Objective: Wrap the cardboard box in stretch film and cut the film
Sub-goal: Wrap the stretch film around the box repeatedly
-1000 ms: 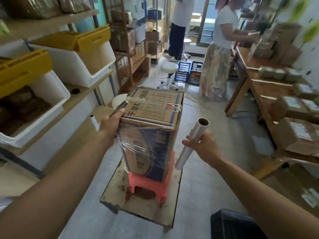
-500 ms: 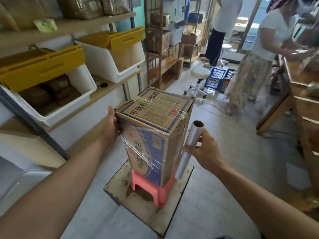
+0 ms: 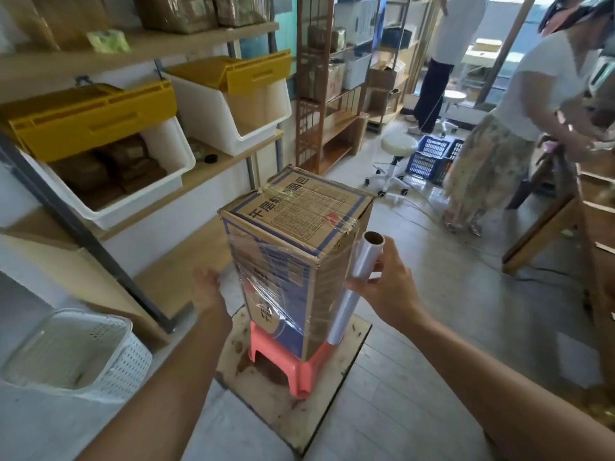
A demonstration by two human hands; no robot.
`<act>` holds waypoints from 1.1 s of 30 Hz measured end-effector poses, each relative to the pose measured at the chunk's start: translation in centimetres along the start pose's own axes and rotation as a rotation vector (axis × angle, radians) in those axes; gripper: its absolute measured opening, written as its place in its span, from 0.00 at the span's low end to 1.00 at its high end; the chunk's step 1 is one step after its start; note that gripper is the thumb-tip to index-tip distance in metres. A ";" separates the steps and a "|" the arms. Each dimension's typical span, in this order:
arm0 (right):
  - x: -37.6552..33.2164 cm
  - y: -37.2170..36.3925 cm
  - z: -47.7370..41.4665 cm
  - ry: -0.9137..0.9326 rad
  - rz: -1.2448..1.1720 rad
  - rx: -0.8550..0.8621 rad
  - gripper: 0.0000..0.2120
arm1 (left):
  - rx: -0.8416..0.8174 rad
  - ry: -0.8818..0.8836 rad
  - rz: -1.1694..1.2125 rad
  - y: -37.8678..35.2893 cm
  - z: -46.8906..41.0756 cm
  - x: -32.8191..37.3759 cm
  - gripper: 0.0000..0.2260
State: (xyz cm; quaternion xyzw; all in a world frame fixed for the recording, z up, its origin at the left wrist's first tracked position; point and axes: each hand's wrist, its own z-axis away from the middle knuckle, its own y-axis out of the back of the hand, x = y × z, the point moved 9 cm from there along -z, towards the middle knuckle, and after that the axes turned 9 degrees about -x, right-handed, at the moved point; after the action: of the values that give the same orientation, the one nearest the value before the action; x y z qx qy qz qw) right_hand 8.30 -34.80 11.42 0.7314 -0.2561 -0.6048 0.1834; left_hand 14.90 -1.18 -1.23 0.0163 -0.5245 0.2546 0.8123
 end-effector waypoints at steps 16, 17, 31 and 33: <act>-1.7 0.3 -0.3 0.244 0.142 -0.070 0.41 | -0.416 0.606 0.169 -10.8 13.2 -20.1 0.13; -1.6 0.4 -0.3 0.234 0.158 -0.067 0.40 | -0.415 0.618 0.203 -11.1 13.2 -20.3 0.14; -3.9 4.2 -2.7 0.280 0.544 -0.288 0.27 | -0.443 0.753 0.253 -13.0 14.7 -22.9 0.07; -4.1 4.6 -2.8 0.284 0.594 -0.355 0.26 | -0.482 0.767 0.276 -13.7 14.7 -23.4 0.06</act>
State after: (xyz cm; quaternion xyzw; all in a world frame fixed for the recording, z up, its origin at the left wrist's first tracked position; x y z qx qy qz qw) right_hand 9.81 -36.17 17.84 0.6586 -0.3202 -0.4529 0.5085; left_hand 0.88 -26.66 -11.45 -0.3377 -0.2280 0.2187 0.8866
